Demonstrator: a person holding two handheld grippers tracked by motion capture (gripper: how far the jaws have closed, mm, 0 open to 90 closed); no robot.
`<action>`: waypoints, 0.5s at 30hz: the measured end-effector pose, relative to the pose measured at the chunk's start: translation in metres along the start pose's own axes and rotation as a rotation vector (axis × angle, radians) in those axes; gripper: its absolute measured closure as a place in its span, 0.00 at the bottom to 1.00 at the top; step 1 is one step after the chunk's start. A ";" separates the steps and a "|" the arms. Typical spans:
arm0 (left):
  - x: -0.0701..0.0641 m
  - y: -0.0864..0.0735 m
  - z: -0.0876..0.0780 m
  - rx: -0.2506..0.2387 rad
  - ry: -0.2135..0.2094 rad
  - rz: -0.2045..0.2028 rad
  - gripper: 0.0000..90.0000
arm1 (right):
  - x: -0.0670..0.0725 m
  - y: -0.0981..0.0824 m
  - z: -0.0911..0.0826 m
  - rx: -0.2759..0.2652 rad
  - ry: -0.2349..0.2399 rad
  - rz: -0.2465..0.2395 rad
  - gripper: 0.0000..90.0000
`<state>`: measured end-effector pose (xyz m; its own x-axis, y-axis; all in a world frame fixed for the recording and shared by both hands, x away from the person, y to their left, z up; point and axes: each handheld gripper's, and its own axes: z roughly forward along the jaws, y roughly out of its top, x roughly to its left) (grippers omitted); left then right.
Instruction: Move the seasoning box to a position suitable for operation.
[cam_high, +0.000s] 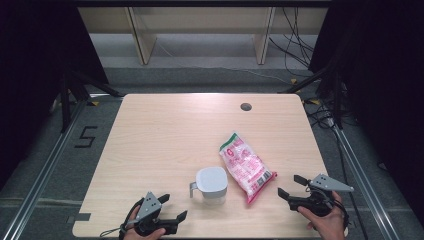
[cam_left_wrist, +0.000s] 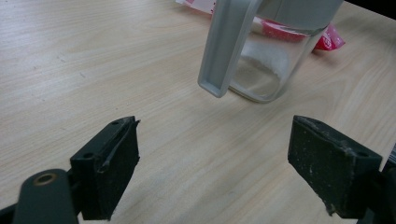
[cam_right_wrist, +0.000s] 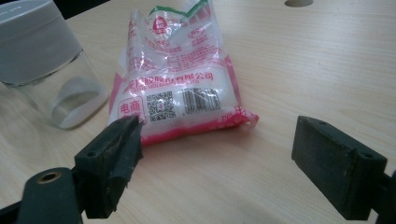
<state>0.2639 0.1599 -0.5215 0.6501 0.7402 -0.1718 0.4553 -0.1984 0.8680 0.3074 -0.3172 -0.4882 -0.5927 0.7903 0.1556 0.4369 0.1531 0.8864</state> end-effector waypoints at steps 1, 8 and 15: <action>0.000 0.000 0.000 0.000 0.000 0.000 0.18 | 0.000 0.000 0.000 0.000 0.000 0.000 0.19; -0.001 0.004 0.001 -0.047 -0.021 -0.014 0.17 | 0.001 0.000 -0.001 0.029 0.005 0.017 0.20; 0.001 0.014 0.005 -0.042 -0.044 0.030 0.19 | 0.001 0.000 -0.001 0.029 0.008 0.018 0.20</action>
<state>0.2743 0.1548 -0.5120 0.6896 0.7053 -0.1645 0.4096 -0.1926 0.8917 0.3062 -0.3170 -0.4876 -0.5897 0.7885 0.1747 0.4666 0.1561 0.8706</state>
